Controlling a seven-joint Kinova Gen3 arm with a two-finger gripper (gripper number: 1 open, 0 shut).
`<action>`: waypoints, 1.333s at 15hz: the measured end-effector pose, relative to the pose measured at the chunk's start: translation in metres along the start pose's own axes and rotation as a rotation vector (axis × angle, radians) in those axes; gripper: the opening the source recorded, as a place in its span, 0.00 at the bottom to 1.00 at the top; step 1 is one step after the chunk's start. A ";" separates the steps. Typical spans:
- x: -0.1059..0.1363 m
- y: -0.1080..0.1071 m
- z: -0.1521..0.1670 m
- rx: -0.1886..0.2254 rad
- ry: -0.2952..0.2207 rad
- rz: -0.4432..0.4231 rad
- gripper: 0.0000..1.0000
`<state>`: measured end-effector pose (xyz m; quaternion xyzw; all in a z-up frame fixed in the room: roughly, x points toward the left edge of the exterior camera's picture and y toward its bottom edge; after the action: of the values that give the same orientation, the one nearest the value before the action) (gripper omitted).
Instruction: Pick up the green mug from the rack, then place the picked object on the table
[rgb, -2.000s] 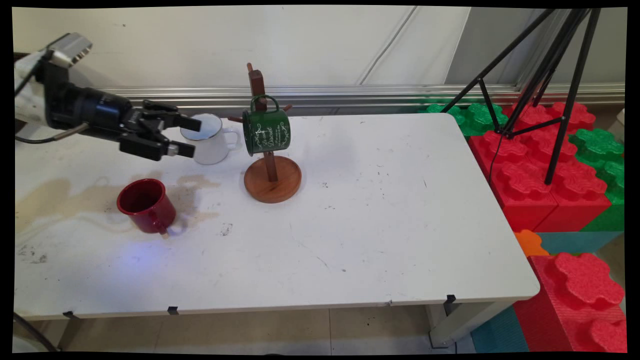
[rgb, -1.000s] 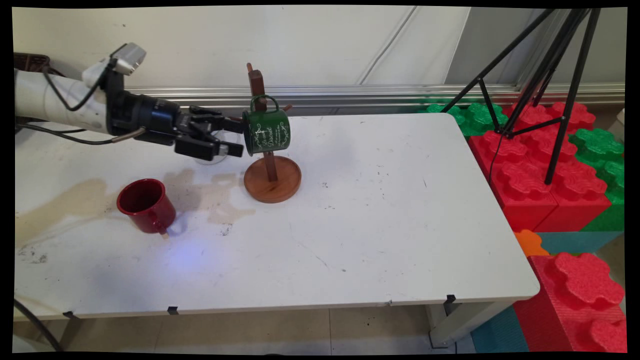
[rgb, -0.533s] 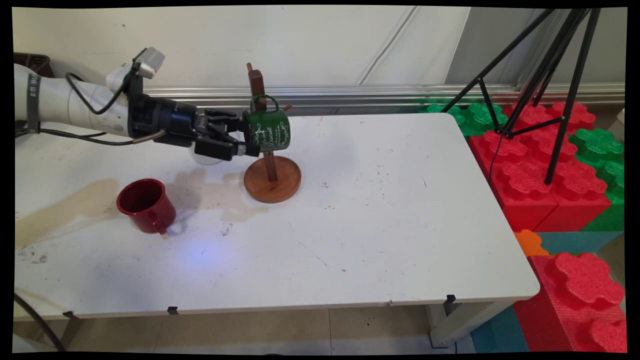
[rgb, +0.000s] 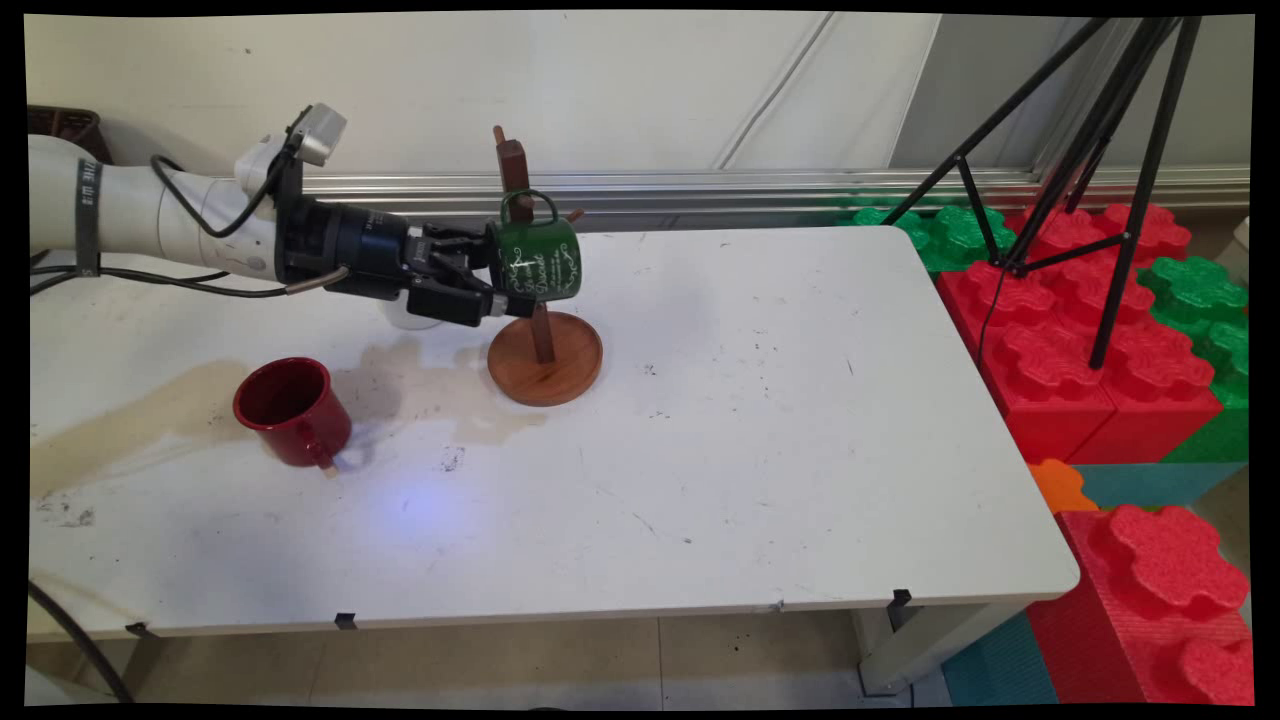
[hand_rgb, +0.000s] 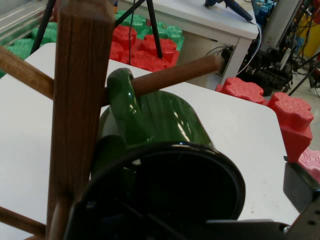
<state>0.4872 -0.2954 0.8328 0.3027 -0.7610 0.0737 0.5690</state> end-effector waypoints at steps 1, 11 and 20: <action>0.000 0.000 0.001 0.001 0.000 0.000 1.00; -0.002 0.005 0.003 -0.006 0.007 -0.001 0.00; 0.001 0.010 -0.002 -0.017 0.012 -0.001 0.00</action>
<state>0.4838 -0.2868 0.8366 0.2979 -0.7579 0.0686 0.5763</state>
